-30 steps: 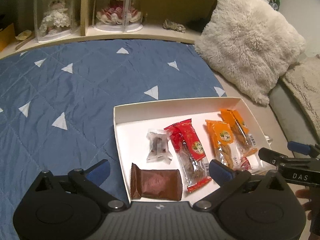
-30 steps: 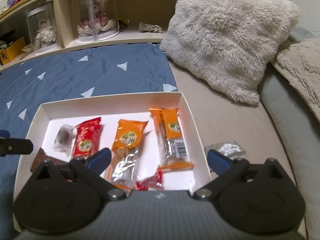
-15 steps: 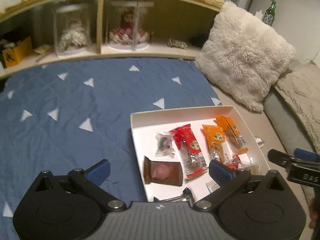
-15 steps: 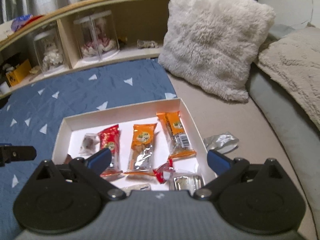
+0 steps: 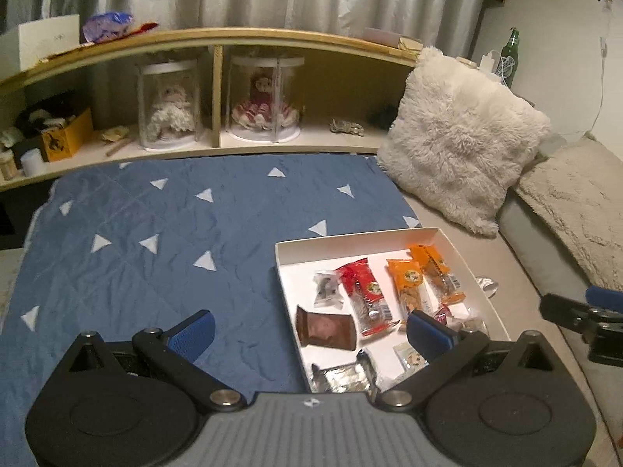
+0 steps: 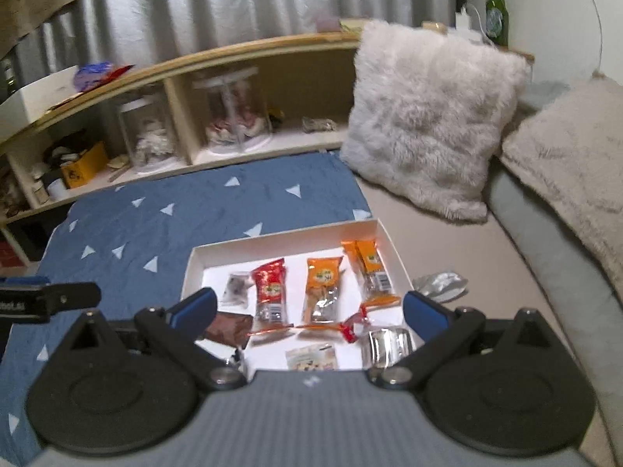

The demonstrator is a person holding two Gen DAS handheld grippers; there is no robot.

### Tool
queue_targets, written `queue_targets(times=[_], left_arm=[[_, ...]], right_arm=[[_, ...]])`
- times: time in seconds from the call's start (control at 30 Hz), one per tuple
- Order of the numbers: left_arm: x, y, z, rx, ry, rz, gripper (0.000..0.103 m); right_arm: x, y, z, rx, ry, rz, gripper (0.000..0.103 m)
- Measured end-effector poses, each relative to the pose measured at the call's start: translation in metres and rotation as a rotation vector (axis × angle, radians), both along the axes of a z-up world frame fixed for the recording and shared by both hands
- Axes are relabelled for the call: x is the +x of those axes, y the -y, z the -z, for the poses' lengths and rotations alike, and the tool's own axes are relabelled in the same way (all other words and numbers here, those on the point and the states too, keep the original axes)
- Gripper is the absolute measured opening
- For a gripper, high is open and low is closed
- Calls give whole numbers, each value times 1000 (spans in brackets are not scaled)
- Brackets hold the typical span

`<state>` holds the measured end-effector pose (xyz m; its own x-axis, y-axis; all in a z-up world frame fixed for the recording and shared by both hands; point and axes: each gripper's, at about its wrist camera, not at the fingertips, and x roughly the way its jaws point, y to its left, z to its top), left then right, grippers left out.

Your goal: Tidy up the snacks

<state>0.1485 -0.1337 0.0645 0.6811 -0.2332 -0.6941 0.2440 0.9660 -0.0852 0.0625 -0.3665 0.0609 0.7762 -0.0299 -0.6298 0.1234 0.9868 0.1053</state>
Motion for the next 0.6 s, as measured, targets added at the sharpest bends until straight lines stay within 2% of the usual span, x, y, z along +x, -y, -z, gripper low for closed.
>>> queue_targets(times=[0.3,0.6], left_arm=[[-45,-20,-5,-17,27,-7,103],[-82,-28,6,45,80,-2,103]], right_arm=[[-57,-21,-22,-20,36,-61,103],[-93,-29,-9,-85,30,-32,103]])
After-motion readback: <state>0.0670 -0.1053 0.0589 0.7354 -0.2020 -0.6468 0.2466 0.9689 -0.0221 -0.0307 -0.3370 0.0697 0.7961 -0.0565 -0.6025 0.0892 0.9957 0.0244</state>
